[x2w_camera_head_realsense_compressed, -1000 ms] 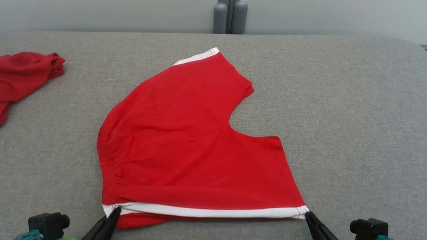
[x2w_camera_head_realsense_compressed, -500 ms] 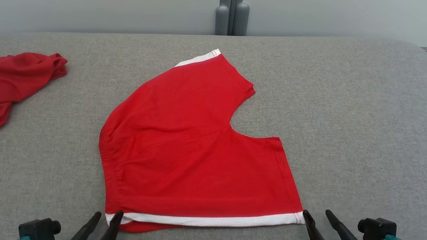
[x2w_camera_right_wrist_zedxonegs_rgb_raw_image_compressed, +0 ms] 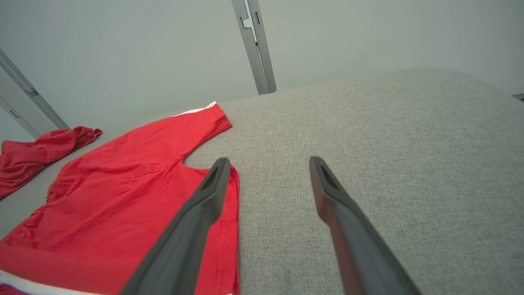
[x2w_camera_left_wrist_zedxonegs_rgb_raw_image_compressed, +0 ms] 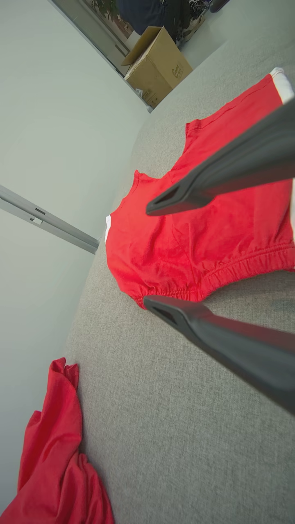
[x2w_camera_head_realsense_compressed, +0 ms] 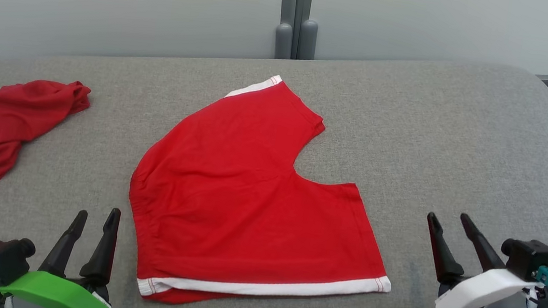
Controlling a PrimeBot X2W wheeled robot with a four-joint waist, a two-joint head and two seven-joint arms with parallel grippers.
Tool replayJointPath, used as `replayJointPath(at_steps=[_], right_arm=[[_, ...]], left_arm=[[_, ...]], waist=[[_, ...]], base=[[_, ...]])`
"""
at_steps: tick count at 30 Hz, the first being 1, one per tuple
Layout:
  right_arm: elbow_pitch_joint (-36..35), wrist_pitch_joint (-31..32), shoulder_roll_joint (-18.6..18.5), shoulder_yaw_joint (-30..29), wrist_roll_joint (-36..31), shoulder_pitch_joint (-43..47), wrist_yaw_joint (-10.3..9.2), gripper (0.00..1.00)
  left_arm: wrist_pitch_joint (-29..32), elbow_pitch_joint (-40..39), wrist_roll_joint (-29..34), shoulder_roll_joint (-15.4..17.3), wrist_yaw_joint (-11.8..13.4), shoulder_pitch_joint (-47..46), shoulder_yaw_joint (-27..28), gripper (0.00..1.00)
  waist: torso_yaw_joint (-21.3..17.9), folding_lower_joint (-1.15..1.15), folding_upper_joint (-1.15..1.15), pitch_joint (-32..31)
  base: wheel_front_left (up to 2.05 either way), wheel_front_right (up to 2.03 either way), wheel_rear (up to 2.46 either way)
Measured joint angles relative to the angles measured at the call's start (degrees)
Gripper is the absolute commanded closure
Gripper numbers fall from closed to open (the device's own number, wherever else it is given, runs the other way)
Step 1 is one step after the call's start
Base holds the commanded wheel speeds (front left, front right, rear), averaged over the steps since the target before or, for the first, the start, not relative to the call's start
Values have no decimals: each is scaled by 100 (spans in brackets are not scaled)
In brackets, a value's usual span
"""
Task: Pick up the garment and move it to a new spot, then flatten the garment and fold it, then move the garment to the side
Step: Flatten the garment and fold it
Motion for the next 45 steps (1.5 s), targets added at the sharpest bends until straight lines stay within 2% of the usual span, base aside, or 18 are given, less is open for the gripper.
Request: replayJointPath(at_steps=[7, 12, 20, 23, 32, 45], right_arm=[[-533, 0, 88, -233, -300, -141, -193, 0], [-792, -1, 162, -281, -534, -132, -416, 0], [-1132, -1, 343, -234, -746, -57, -501, 0], [-1167, -1, 370, -247, -778, 90, -593, 0], [-1163, -1, 454, -233, -843, 368, -594, 0], [-1167, -1, 470, -264, -923, 487, -635, 0]], left_arm=[[0, -275, 557, -158, 324, 19, 116, 0], [-1, -356, 894, -196, 536, 94, 164, 0], [-1, -582, 1193, -393, 809, 430, 342, 0], [-1, -683, 1222, -471, 857, 522, 485, 0], [-15, -780, 1590, -537, 937, 800, 646, 0], [-15, -901, 1735, -694, 954, 961, 681, 0]], waist=[[3, 0, 0, -163], [21, 0, 0, -241], [40, 0, 0, -296], [50, 0, 0, -310], [89, 0, 0, -325], [95, 0, 0, -304]], base=[[0, 0, 0], [0, 0, 0], [0, 0, 0], [0, 0, 0], [0, 0, 0], [0, 0, 0]])
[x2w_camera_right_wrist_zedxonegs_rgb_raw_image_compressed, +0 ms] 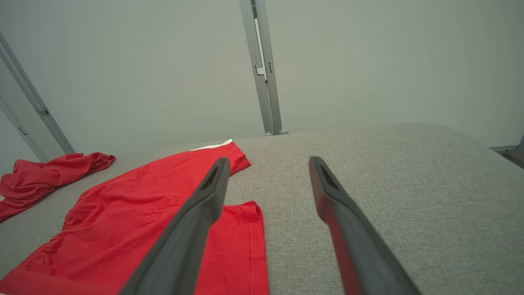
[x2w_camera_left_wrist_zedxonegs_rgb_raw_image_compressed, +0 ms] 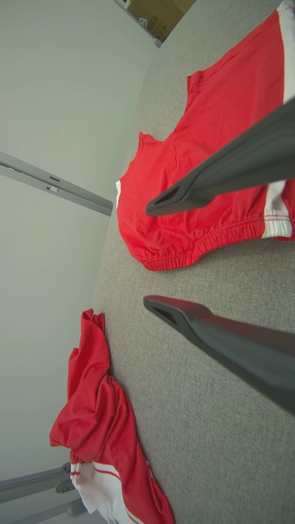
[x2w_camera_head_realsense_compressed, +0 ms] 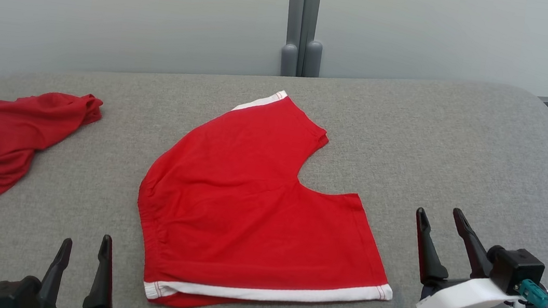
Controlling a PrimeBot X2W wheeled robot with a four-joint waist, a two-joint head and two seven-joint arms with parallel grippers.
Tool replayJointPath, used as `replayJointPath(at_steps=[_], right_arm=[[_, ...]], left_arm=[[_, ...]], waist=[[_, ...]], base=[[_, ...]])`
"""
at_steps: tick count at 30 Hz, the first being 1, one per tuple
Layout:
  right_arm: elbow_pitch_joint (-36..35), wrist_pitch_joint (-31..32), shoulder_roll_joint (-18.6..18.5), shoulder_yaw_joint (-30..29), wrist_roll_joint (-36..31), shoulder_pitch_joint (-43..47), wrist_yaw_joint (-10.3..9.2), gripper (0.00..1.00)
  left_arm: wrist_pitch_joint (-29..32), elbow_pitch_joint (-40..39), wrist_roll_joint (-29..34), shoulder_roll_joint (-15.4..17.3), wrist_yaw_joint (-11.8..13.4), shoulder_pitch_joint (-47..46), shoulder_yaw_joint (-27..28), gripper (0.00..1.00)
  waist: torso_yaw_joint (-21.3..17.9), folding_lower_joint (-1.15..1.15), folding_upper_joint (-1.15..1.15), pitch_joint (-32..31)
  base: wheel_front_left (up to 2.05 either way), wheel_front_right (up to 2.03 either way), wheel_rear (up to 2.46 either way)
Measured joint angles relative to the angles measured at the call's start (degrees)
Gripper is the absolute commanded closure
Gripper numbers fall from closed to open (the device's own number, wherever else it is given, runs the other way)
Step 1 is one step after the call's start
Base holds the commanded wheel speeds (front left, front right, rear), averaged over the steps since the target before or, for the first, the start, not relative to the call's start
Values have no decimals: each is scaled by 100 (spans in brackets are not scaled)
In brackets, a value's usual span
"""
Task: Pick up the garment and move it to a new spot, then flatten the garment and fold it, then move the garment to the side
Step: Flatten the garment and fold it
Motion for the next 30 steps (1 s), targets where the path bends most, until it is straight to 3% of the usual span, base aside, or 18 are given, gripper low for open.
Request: replayJointPath(at_steps=[17, 30], right_arm=[[-26, 0, 34, -66, -46, 7, 10, 0], [455, 2, -70, 105, -100, 226, 220, 0]], left_arm=[[0, 22, 160, -41, -69, 43, 86, 0], [307, 843, 165, -41, -407, 155, -519, 0]], waist=[[19, 0, 0, 14], [-49, 0, 0, 144]], base=[[0, 0, 0], [0, 0, 0]])
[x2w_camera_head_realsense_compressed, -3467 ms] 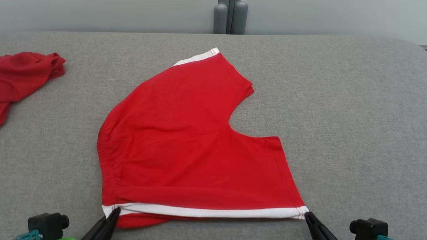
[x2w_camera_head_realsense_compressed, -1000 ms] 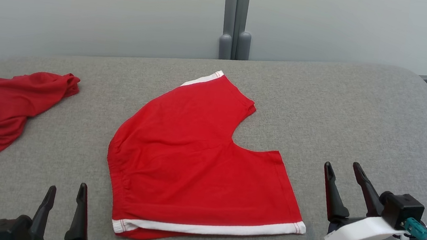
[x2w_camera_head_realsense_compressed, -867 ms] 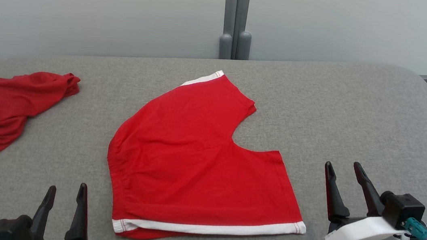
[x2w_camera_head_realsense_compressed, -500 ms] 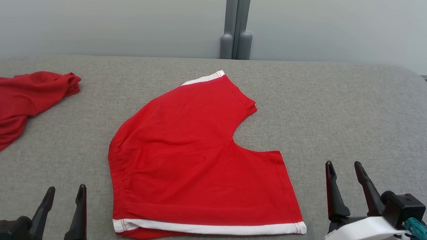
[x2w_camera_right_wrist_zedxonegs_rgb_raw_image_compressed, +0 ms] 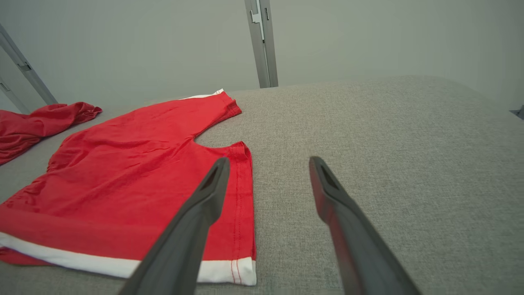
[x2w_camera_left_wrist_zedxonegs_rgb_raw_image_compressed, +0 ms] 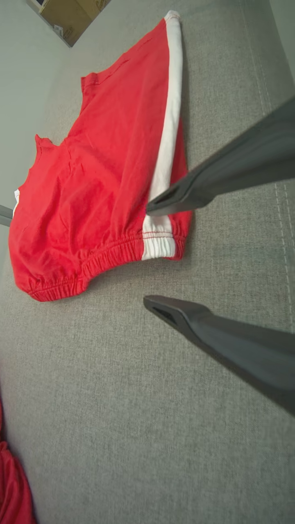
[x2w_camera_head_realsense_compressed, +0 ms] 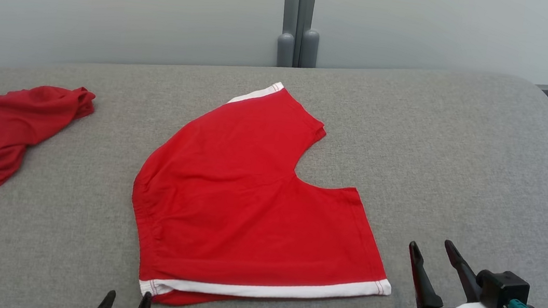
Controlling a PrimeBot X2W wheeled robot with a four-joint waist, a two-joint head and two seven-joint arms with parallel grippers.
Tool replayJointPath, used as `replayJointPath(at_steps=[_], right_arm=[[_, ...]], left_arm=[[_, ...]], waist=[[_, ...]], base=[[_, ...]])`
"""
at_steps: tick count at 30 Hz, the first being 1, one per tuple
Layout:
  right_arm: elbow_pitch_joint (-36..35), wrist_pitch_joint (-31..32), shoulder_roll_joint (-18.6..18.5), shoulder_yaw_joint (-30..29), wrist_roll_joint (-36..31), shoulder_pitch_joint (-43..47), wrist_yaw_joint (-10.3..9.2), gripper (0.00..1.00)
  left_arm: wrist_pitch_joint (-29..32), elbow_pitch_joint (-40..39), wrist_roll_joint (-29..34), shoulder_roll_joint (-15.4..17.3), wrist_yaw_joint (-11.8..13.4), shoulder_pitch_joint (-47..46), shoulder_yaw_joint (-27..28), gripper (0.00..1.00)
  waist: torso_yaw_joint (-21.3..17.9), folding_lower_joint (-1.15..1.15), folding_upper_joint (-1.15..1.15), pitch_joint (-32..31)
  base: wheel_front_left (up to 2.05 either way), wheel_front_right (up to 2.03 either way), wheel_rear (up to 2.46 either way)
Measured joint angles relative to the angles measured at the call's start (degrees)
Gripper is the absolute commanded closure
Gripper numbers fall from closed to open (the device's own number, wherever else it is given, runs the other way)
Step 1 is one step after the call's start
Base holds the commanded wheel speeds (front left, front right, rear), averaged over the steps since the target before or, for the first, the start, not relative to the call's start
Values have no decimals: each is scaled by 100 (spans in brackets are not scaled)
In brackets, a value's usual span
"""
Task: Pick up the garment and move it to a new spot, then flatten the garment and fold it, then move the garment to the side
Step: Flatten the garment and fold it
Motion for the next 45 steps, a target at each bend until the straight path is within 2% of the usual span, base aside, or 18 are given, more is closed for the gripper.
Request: replayJointPath(at_steps=[7, 19, 20, 21, 22, 25, 31, 45], right_arm=[[336, 24, -45, 177, -1, 2, 193, 0], [653, 23, 18, 157, 1, -57, 265, 0], [670, 23, 22, 149, 1, -75, 291, 0], [692, 23, 25, 146, 2, -96, 291, 0], [708, 23, 29, 145, 3, -118, 292, 0], [825, 22, 33, 153, 12, -126, 345, 0], [1209, 25, 20, 366, 9, -127, 464, 0], [1781, 34, 30, 811, -203, -543, 597, 0]], left_arm=[[121, 380, 0, -41, -107, -187, -118, 0], [120, 860, -15, -134, -282, -619, -223, 0], [112, 865, -15, -136, -299, -622, -222, 4], [94, 867, -15, -137, -304, -628, -221, 26], [67, 868, -15, -138, -310, -638, -219, 56], [24, 865, -15, -146, -355, -687, -222, 100], [-35, 935, -15, -154, -411, -738, -242, 100], [-90, 1091, -5, -163, -503, -882, -333, 100]], waist=[[-111, 0, 0, 189], [-206, 0, 0, 401], [-206, 0, 0, 405], [-205, 0, 0, 408], [-204, 0, 0, 410], [-194, 0, 0, 415], [-143, 0, 0, 417], [144, 0, 0, 532]], base=[[0, 0, 0], [0, 0, 0], [0, 0, 0], [0, 0, 0], [0, 0, 0], [0, 0, 0], [0, 0, 0], [0, 0, 0]])
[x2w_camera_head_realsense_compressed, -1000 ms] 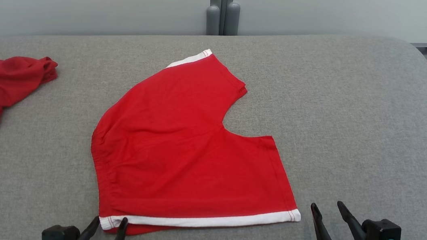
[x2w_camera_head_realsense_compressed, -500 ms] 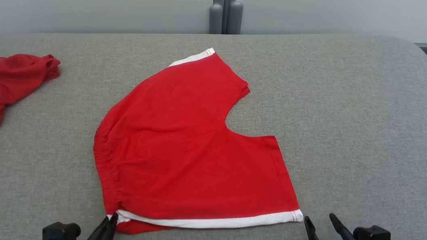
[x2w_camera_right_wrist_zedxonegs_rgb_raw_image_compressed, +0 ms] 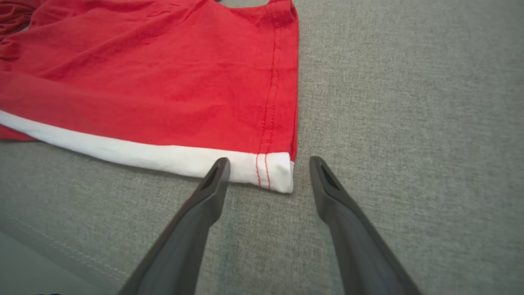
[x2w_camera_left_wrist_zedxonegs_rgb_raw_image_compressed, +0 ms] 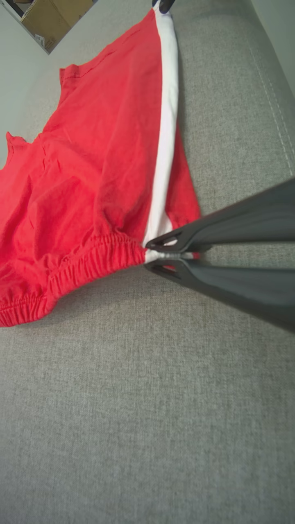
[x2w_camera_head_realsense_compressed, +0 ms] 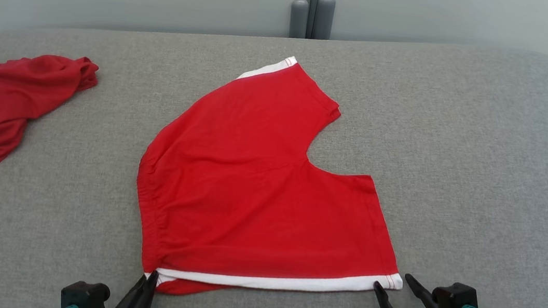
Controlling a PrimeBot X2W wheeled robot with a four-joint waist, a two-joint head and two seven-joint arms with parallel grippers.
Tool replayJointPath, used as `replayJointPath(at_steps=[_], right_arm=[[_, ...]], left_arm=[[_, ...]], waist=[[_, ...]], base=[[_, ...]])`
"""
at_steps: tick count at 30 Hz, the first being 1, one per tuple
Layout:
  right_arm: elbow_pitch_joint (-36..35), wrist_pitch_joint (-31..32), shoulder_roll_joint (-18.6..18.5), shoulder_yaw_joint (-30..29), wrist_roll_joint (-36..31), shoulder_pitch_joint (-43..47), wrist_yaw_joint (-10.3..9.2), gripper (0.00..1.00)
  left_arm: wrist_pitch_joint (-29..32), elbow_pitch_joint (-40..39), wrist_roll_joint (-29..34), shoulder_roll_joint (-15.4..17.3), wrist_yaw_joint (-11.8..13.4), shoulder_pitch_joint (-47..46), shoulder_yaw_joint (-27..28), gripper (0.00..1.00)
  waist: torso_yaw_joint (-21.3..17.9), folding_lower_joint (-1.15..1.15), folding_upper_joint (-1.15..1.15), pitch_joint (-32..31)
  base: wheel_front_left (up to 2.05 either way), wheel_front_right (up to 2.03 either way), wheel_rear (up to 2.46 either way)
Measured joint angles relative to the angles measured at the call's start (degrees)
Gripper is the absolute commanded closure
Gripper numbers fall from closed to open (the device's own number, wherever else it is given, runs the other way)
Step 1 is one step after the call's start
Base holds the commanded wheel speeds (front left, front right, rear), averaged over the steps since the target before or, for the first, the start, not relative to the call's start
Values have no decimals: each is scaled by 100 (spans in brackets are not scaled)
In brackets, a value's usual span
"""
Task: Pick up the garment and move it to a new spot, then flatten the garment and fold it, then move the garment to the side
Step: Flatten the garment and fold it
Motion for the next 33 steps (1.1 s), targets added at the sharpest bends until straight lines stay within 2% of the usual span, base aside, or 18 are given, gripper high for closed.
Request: replayJointPath(at_steps=[6, 10, 11, 14, 17, 18, 19, 25, 33], right_arm=[[202, -1, 33, 135, -10, -153, 47, 0], [332, -1, 45, 175, -8, -179, 48, 31], [366, -1, 46, 186, -8, -181, 48, 47], [455, -2, 65, 226, 0, -220, 49, 64], [516, -2, 79, 235, 14, -263, 51, 76], [539, -2, 81, 250, 16, -293, 56, 90], [556, -2, 81, 265, 27, -315, 69, 99], [467, -10, 108, 259, 125, -520, 101, 100], [-414, -27, 131, -198, 442, -934, 102, 100]], left_arm=[[-41, 103, 5, -7, -8, -22, -37, 100], [-42, 132, 5, -10, -9, -26, -40, 100], [-43, 136, 5, -10, -9, -27, -38, 100], [-48, 153, 5, -12, -9, -43, -36, 100], [-49, 168, 5, -12, -10, -79, -30, 100], [-49, 171, 5, -12, -18, -93, -22, 100], [-51, 179, 5, -12, -34, -101, -14, 100], [-101, 155, -12, -16, -51, -138, 124, 100], [-177, -318, -309, -67, -59, -335, 431, 100]], waist=[[63, 0, 0, 29], [67, 0, 0, 22], [66, 0, 0, 21], [62, 0, 0, 20], [58, 0, 0, 22], [55, 0, 0, 23], [51, 0, 0, 24], [25, 0, 0, 23], [-39, 0, 0, -70]], base=[[0, 0, 0], [0, 0, 0], [0, 0, 0], [0, 0, 0], [0, 0, 0], [0, 0, 0], [0, 0, 0], [0, 0, 0], [0, 0, 0]])
